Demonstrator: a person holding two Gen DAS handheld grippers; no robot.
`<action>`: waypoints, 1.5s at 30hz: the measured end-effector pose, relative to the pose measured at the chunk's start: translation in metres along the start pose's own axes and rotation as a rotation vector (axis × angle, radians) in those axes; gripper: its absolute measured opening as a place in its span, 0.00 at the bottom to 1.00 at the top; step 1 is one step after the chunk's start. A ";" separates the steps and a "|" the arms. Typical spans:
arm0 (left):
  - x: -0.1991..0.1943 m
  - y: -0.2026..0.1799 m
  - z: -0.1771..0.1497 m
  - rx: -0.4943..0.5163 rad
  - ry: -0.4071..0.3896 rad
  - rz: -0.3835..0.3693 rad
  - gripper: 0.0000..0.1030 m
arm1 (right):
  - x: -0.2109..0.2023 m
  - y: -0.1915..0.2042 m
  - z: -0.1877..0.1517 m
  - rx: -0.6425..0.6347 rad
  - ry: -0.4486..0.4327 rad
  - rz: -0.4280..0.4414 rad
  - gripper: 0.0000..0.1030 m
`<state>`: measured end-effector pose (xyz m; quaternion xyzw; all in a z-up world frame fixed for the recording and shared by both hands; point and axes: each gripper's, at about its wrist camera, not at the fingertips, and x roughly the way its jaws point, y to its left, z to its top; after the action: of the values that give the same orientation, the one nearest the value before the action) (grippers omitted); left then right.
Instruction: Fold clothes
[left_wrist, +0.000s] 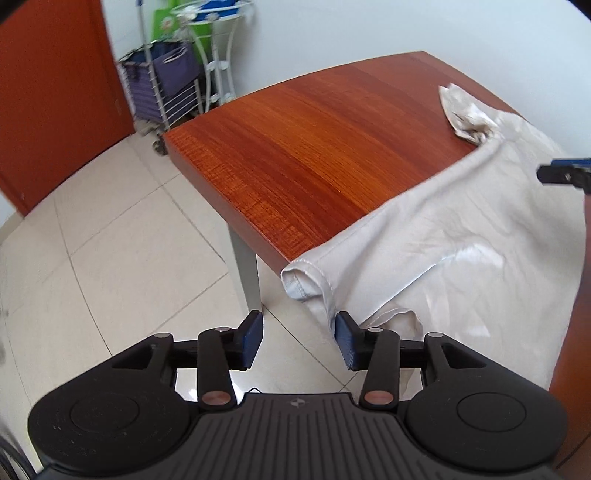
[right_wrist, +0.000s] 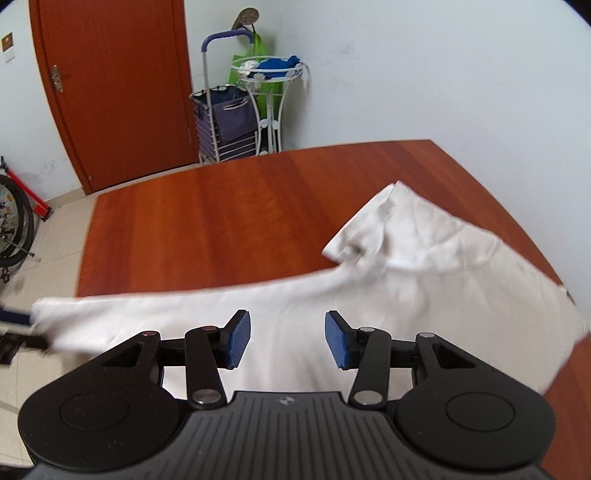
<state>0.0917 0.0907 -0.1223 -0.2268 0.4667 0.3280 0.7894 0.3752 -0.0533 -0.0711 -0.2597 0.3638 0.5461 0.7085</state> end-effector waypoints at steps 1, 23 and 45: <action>-0.001 0.001 -0.001 0.019 -0.002 -0.004 0.42 | -0.005 0.004 -0.005 0.004 0.001 -0.003 0.50; -0.024 0.021 0.011 0.350 -0.080 -0.139 0.42 | -0.107 0.108 -0.135 0.323 -0.008 -0.201 0.50; 0.044 0.019 0.081 0.788 -0.011 -0.397 0.42 | -0.087 0.219 -0.195 0.876 -0.036 -0.596 0.51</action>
<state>0.1406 0.1708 -0.1249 0.0083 0.4995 -0.0319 0.8657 0.1067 -0.1948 -0.1125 -0.0219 0.4560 0.1221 0.8813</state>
